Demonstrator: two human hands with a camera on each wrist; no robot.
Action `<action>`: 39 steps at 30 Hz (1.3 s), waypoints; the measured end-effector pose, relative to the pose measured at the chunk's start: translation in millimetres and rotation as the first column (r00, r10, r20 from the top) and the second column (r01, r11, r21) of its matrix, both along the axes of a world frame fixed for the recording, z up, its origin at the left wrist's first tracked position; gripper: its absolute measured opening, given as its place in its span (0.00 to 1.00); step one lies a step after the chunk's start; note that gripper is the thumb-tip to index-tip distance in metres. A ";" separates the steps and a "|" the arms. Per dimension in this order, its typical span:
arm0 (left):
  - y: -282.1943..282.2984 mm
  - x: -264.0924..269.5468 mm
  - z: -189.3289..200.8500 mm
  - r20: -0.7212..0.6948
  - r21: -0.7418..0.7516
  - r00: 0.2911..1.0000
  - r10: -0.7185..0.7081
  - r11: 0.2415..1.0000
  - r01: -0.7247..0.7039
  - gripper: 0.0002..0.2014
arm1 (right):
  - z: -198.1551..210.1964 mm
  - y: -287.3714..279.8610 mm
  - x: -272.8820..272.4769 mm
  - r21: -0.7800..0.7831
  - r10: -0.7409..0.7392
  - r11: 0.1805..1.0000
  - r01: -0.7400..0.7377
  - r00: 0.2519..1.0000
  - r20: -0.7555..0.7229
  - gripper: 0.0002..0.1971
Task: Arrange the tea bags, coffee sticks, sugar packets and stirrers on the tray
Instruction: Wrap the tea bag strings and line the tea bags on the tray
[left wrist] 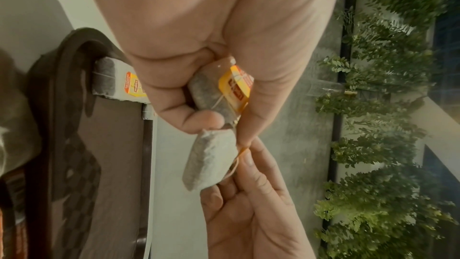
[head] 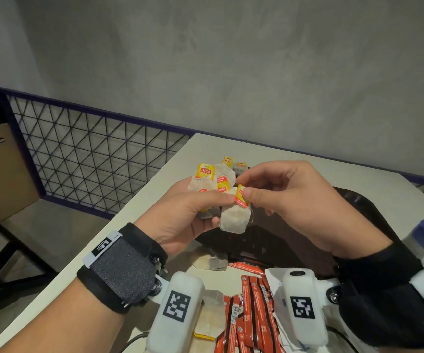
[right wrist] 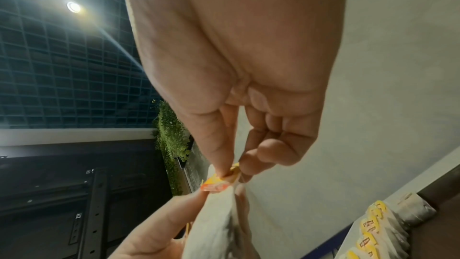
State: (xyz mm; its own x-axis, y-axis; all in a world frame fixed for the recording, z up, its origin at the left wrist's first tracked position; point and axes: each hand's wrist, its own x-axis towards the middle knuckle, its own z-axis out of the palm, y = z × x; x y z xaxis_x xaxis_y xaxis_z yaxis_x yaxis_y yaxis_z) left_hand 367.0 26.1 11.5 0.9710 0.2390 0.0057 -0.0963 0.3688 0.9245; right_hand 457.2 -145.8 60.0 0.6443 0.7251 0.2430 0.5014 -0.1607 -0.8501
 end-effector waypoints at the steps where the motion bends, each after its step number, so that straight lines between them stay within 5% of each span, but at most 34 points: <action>1: -0.2 -0.2 0.1 0.000 0.008 1.000 0.000 1.000 0.000 0.25 | -0.6 0.2 0.0 -0.006 0.005 1.000 -0.005 1.000 0.003 0.07; 11: -3.9 -2.3 2.4 0.060 0.001 0.998 -0.002 1.000 0.002 0.23 | -1.4 3.1 -2.2 0.048 -0.014 0.999 0.014 1.000 -0.001 0.09; 15: -1.2 0.4 1.0 0.046 -0.044 0.998 0.048 0.998 -0.046 0.23 | 0.7 5.0 -5.1 0.132 -0.025 0.990 0.046 0.988 -0.155 0.07; 20: 2.8 0.5 3.7 0.058 -0.133 0.996 0.074 0.989 -0.066 0.10 | 3.1 2.5 -2.2 0.093 0.013 0.995 0.022 0.936 -0.353 0.08; 27: 6.1 1.0 5.5 0.083 -0.252 0.983 0.161 0.958 -0.136 0.21 | -4.3 7.1 -8.8 0.004 0.026 1.000 -0.027 0.938 -0.347 0.08; 39: 6.2 2.0 7.1 0.069 -0.220 0.974 0.217 0.955 -0.197 0.12 | -4.8 14.8 -13.4 0.293 -0.031 0.943 0.160 0.916 -0.399 0.08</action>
State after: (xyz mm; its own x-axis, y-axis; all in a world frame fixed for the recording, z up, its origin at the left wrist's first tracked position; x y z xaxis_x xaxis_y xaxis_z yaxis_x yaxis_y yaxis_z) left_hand 369.0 32.3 18.5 0.8977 0.4402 0.0198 -0.2712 0.5166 0.8121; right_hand 443.8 -131.0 55.2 0.7956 0.5825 0.1668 0.1219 0.1157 -0.9858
